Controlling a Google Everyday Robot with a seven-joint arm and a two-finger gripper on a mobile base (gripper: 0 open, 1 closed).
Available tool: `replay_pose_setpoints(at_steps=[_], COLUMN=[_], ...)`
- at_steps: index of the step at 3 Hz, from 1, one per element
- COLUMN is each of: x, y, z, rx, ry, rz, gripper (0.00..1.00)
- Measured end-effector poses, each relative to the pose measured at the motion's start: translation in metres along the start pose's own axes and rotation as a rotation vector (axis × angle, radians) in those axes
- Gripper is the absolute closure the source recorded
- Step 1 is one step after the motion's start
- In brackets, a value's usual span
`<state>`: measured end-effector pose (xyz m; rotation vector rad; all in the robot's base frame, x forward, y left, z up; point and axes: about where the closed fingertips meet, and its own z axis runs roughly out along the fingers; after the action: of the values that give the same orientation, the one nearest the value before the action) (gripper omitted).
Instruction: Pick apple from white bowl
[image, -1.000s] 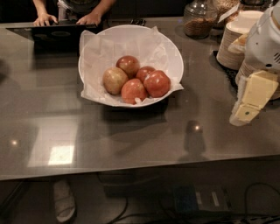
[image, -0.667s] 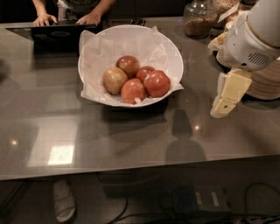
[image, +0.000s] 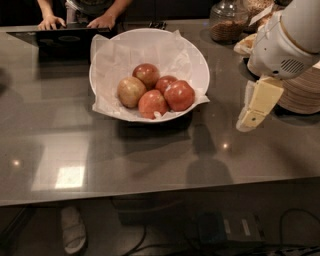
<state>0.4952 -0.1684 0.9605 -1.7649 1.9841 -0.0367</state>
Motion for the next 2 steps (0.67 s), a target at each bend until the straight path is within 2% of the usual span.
replay_pose_setpoints(at_steps=[1,2], x=[-0.029,-0.048], y=[-0.015,-0.026], z=[0.014,0.025], rx=[0.004,-0.006], ry=[-0.087,-0.161], rz=[-0.059,-0.081], gripper=[0.0,0.0])
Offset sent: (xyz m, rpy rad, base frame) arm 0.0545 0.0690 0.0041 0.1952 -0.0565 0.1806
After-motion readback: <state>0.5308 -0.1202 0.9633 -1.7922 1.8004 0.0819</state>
